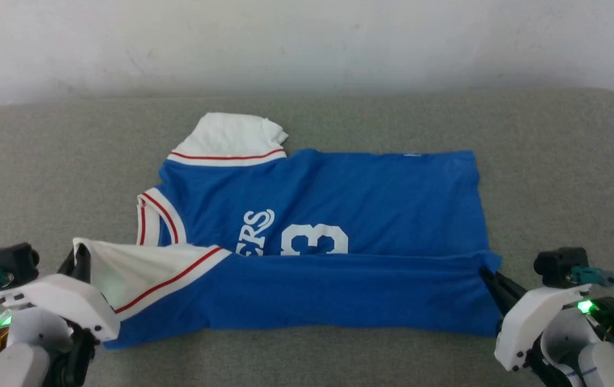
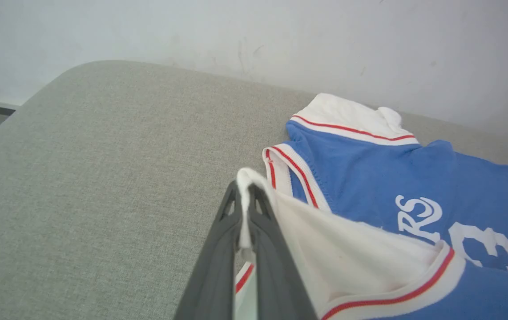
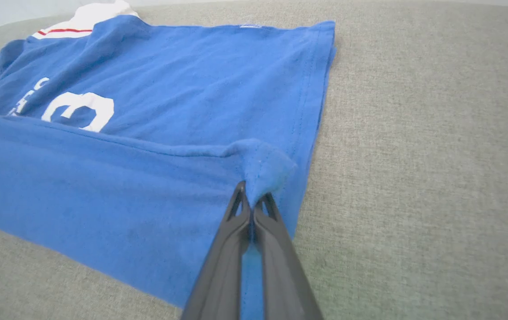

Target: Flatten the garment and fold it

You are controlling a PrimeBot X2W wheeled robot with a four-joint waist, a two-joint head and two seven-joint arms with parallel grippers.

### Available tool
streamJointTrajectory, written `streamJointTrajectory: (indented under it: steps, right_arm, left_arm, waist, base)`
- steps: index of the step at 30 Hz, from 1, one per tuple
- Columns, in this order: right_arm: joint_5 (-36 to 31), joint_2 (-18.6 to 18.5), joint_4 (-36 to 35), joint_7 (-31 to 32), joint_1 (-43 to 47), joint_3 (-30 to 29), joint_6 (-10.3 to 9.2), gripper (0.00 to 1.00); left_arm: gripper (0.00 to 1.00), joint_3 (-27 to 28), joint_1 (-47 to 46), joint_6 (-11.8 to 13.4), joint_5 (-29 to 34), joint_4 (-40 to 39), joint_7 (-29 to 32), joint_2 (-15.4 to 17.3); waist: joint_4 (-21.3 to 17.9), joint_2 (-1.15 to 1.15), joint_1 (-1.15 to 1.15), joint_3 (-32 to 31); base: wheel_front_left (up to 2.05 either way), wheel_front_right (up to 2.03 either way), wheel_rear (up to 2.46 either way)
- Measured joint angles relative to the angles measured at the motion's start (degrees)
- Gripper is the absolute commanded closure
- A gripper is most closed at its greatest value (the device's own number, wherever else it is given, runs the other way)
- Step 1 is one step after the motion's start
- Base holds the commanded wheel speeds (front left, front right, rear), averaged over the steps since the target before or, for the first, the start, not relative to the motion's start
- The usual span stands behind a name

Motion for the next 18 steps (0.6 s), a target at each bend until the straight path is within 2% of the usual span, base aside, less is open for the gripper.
streamJointTrajectory:
  steps: [8, 9, 10, 11, 12, 13, 14, 15, 18]
  right_arm:
    - [0.2, -0.5, 8.6, -2.8, -5.6, 3.7, 0.0, 1.0]
    - [0.2, -0.6, 9.7, -3.2, -6.1, 4.1, 0.0, 0.87]
    - [0.2, -0.6, 10.7, -3.6, -6.6, 4.6, 0.0, 0.69]
    - [0.2, -0.6, 11.8, -4.1, -7.0, 5.0, -0.01, 0.51]
    - [0.2, -0.5, 12.7, -4.5, -7.5, 5.3, -0.01, 0.02]
    - [0.2, -0.5, 13.5, -5.0, -7.8, 5.7, -0.01, 0.02]
    - [0.4, -0.5, 13.9, -5.8, -8.0, 6.3, -0.02, 0.0]
    - [1.1, -0.5, 14.1, -6.6, -8.1, 6.9, -0.05, 0.0]
    - [2.6, -0.5, 14.2, -9.2, -7.7, 8.1, -0.05, 0.0]
  left_arm:
    - [1.0, -3.6, -8.7, -5.4, -0.8, 14.5, -1.4, -4.9]
    - [1.0, -4.0, -9.5, -6.3, -1.1, 16.7, -1.4, -5.4]
    - [1.0, -4.1, -10.1, -7.1, -1.5, 18.7, -1.7, -6.1]
    - [0.95, -4.3, -10.8, -7.9, -1.8, 20.9, -1.9, -6.6]
    - [0.69, -4.5, -11.3, -8.6, -2.2, 22.7, -1.8, -7.1]
    - [0.69, -4.7, -11.7, -9.2, -2.5, 24.3, -2.0, -7.5]
    - [0.37, -4.7, -12.0, -9.6, -2.7, 25.5, -2.5, -8.0]
    - [0.0, -4.7, -12.3, -10.0, -3.1, 26.6, -2.8, -8.3]
    - [0.0, -4.4, -12.4, -11.3, -4.4, 28.3, -3.0, -8.9]
  waist:
    - [-0.5, 0.0, 0.0, 3.2]
    - [-0.5, 0.0, 0.0, 3.4]
    - [-0.5, 0.0, 0.0, 3.5]
    - [-0.6, 0.0, 0.0, 3.6]
    - [-0.6, 0.0, 0.0, 3.5]
    - [-0.7, 0.0, -0.01, 3.4]
    - [-0.7, 0.0, -0.01, 3.2]
    - [-0.7, 0.0, -0.01, 3.0]
    - [-0.8, 0.0, -0.01, 1.9]
  base:
    - [0.0, 0.0, 0.0]
    - [0.0, 0.0, 0.0]
    - [0.0, 0.0, 0.0]
    - [0.0, 0.0, 0.0]
    - [0.0, 0.0, 0.0]
    - [0.0, 0.0, 0.0]
    - [0.0, 0.0, 0.0]
    - [0.0, 0.0, 0.0]
    - [0.0, 0.0, 0.0]
